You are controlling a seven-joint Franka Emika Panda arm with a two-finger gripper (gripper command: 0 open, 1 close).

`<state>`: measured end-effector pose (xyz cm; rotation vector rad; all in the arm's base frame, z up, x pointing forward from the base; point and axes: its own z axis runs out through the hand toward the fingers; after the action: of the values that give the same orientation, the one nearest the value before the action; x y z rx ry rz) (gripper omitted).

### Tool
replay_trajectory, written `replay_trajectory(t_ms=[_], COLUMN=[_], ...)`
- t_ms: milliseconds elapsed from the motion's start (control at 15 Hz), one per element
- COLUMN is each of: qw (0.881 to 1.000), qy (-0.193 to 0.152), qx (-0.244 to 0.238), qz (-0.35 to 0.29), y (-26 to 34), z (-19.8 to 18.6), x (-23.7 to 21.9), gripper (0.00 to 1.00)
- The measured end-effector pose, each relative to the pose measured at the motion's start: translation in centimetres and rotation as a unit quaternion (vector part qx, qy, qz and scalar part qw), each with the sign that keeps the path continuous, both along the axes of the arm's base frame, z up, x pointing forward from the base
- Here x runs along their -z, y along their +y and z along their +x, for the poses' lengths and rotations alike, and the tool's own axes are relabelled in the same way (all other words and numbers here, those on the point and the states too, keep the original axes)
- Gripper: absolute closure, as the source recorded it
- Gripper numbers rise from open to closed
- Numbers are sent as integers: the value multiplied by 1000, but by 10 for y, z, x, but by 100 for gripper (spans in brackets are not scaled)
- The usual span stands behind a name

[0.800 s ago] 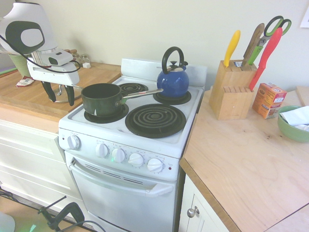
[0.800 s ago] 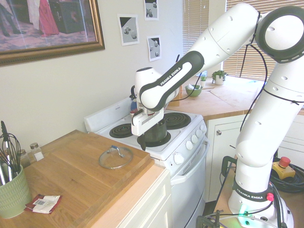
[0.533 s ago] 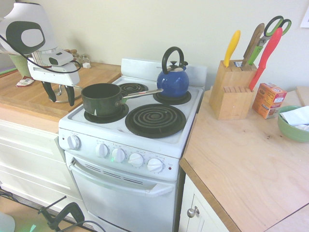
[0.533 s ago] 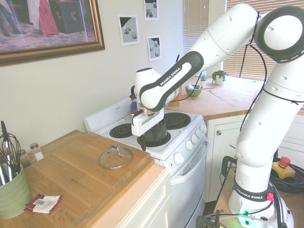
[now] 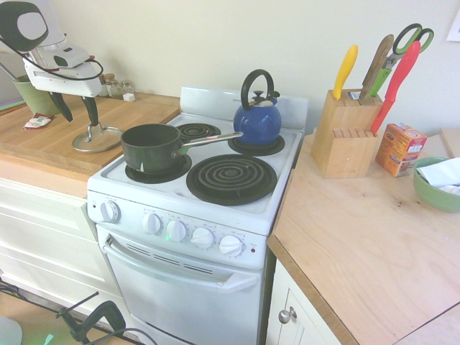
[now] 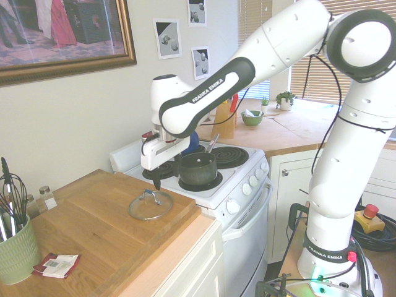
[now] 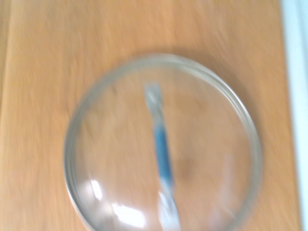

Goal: Cover the lid of the pot

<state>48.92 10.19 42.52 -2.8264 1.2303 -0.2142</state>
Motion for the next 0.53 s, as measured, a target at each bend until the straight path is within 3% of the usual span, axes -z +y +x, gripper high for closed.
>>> replay_trajectory(t_ms=[267, 467, 533], qw=[1000, 999, 999], qy=[19, 33, 37], qx=[4, 6, 7], qz=[-8, -10, -11], y=[13, 11, 10], z=[55, 74, 76], x=[31, 43, 47], gripper=[0, 0, 100])
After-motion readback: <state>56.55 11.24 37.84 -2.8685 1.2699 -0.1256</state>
